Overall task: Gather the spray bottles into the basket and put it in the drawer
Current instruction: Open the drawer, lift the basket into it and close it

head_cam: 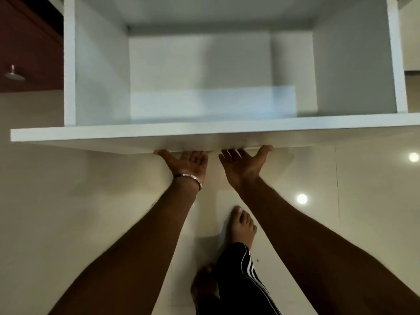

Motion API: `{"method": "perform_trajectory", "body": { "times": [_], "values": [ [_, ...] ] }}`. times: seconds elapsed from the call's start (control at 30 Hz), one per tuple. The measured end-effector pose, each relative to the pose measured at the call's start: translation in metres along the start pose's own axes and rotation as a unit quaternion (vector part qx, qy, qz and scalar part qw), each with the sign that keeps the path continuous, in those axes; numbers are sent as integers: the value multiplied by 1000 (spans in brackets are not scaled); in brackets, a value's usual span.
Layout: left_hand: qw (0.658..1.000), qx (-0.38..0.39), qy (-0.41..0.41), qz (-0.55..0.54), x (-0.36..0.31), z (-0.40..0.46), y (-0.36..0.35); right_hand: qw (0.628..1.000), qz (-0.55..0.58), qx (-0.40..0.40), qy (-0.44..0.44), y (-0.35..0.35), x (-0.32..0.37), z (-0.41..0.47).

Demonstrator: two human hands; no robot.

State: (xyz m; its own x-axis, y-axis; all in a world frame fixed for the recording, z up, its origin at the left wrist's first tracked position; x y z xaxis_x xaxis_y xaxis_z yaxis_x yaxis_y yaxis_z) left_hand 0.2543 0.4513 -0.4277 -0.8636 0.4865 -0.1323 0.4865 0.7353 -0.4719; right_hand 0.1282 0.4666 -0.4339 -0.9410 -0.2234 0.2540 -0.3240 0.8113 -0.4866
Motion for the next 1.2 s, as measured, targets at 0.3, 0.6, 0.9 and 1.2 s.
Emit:
{"method": "perform_trajectory", "body": {
  "times": [0.3,0.6,0.9,1.2],
  "values": [
    [1000,-16,-11,9,33,-34,58,1000,-12,9,6,58,-20,-41],
    [999,-22,-25,21,55,-52,90,999,-15,41,-7,97,-32,-63],
    [1000,-1,-13,4,59,-60,105,998,-17,61,-12,114,-38,-72],
    [995,-34,-15,92,56,-86,110,998,-54,16,-6,118,-40,-86]
  ]
}}
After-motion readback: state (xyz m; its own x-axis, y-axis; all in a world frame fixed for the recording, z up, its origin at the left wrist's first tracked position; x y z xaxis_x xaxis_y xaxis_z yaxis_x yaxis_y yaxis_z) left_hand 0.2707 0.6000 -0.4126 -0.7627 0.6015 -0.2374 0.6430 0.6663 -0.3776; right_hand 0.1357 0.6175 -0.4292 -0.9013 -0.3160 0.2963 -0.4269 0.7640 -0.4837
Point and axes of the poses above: each hand's wrist, its own z-axis towards the middle knuckle, its own y-axis out of the back of the hand, x = y × z, the point moved 2 cm from there along z, towards the middle knuckle, and after that the axes turned 3 degrees about y, right-handed, at the moved point
